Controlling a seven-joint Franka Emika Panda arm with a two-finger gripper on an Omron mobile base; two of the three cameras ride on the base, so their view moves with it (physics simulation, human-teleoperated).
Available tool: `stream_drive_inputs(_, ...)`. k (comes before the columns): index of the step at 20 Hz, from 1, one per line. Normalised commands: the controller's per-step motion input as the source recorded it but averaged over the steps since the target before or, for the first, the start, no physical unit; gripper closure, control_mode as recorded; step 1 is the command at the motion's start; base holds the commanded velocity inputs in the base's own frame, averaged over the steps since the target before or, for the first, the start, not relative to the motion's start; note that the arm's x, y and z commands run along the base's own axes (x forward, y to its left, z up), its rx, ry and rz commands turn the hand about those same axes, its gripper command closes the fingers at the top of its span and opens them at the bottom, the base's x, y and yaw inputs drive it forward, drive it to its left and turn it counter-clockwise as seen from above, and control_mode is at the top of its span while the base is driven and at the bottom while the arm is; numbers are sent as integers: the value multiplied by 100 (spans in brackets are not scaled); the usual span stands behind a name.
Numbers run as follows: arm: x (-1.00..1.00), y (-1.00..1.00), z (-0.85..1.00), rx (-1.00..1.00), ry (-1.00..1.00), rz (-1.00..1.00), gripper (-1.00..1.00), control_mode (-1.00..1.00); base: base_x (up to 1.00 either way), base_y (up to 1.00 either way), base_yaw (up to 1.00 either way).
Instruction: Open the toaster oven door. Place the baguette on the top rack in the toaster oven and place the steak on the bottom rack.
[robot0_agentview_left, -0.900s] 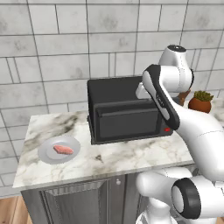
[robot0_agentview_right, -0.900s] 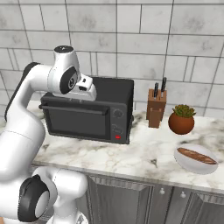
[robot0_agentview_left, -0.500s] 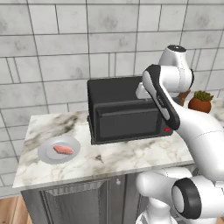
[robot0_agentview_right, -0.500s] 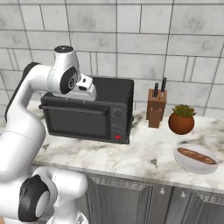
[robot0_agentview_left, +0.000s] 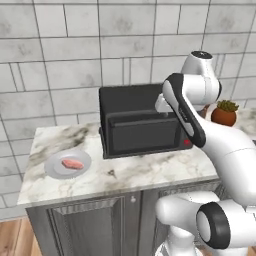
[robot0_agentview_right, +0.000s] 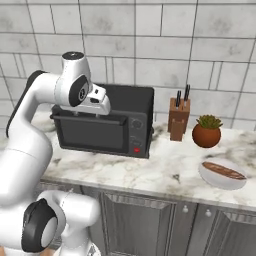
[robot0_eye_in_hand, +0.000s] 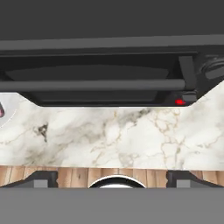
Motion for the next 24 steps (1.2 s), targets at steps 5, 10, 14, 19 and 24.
stream_drive_inputs(5, 0, 0, 0, 0, 0, 0, -100, 100, -22, 49, -3)
stream_drive_inputs(10, 0, 0, 0, 0, 0, 0, -100, 100, 0, 68, -1)
stream_drive_inputs(14, 0, 0, 0, 0, 0, 0, -100, 100, 1, 67, 0)
stream_drive_inputs(19, 0, 0, 0, 0, 0, 0, -100, 100, 22, 54, -1)
stream_drive_inputs(24, 0, 0, 0, 0, 0, 0, -100, 100, 36, 46, -1)
